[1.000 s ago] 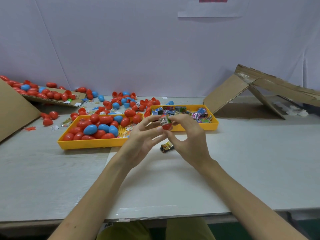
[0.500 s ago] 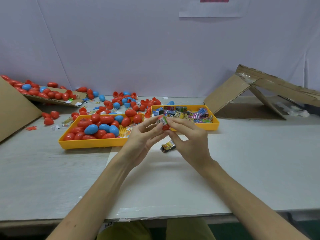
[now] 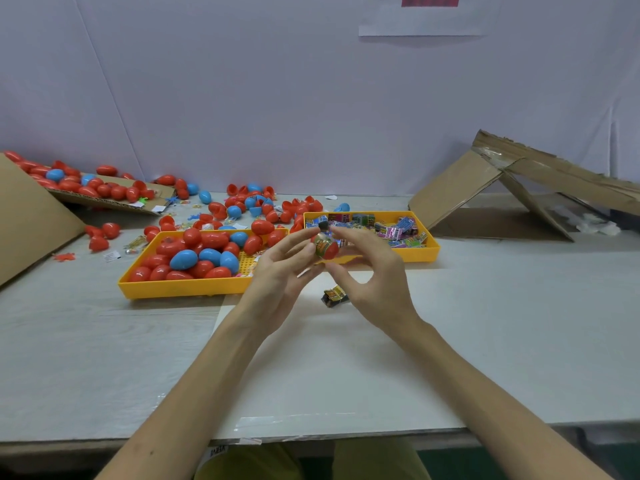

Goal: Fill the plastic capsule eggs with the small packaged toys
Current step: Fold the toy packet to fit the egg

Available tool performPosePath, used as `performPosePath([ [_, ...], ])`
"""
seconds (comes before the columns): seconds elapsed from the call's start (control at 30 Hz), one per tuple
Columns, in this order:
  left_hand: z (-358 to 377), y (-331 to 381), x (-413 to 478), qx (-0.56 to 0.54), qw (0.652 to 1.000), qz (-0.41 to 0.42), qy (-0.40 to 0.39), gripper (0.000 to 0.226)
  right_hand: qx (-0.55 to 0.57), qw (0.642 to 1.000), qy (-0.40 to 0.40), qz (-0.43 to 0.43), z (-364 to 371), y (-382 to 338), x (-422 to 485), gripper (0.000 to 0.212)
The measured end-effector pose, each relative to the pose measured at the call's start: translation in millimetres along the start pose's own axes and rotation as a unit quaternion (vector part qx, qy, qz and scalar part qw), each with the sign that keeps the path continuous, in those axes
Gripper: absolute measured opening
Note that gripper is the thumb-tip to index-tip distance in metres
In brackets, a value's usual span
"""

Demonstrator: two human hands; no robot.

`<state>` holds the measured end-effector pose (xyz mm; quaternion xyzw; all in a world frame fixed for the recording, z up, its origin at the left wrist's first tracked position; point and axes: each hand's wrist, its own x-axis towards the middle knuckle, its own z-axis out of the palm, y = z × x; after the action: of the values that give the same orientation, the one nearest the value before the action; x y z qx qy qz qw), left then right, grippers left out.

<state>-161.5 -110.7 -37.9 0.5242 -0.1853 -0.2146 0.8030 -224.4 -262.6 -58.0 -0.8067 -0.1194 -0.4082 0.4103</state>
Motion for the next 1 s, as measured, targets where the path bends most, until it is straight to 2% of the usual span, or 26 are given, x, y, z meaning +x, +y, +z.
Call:
performPosePath([
  [0.07,-0.3,-0.1,0.0,0.000,1.000,0.005,-0.005,0.032,0.086,0.992,-0.011,0.092,0.1,-2.3,0.9,0.036],
  [0.17,1.0,-0.3,-1.8,-0.004,1.000,0.006,-0.016,0.029,0.096,0.987,-0.003,0.127,-3.1,2.9,1.1,0.032],
  [0.6,1.7,-0.8,-2.6,-0.024,1.000,-0.008,0.017,0.024,0.094,0.992,0.010,0.084,-2.3,4.9,0.3,0.039],
  [0.77,-0.9,-1.2,0.0,-0.053,0.999,-0.008,0.009,0.026,0.157,0.977,-0.001,0.144,-1.4,3.1,2.2,0.047],
  [0.9,-6.2,-2.8,3.0,-0.080,0.997,-0.006,0.001,0.028,0.153,0.975,-0.009,0.160,-4.2,5.1,2.7,0.028],
  [1.0,-7.2,-3.9,3.5,-0.014,1.000,-0.010,0.004,0.030,0.150,0.977,-0.004,0.154,-4.7,1.7,2.3,0.029],
])
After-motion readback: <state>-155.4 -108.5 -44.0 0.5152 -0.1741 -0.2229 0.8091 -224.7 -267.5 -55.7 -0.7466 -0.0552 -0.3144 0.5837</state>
